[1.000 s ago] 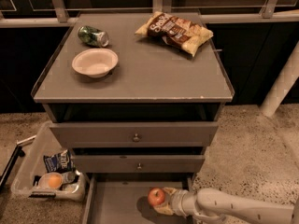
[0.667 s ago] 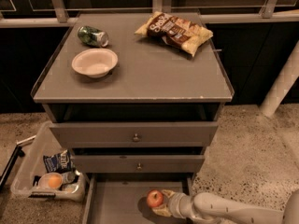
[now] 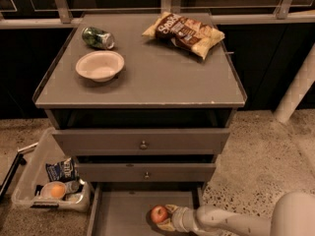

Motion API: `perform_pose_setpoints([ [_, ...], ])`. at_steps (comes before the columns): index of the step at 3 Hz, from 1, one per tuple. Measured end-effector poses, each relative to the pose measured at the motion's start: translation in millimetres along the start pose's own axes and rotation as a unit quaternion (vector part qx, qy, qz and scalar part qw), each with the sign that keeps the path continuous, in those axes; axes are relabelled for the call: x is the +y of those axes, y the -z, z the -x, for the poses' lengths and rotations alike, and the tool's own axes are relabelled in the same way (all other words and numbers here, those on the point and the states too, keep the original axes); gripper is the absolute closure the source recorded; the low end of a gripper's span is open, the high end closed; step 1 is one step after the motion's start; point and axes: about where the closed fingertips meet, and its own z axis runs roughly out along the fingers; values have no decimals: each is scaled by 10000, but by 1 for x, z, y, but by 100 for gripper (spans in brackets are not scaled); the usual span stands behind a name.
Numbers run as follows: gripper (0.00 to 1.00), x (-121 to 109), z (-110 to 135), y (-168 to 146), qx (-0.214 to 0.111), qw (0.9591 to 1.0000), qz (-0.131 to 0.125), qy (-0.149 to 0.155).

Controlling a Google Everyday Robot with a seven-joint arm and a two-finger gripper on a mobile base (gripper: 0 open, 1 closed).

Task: Place apple into bottom drawer

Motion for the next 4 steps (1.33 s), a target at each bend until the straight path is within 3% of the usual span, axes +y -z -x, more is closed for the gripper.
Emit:
perform_pose_setpoints([
  [2, 100, -9, -34, -37, 403, 9991, -21, 139],
  [3, 82, -9, -34, -37, 405, 9991, -21, 141],
  [4, 58, -9, -34, -37, 405, 9991, -21, 141],
])
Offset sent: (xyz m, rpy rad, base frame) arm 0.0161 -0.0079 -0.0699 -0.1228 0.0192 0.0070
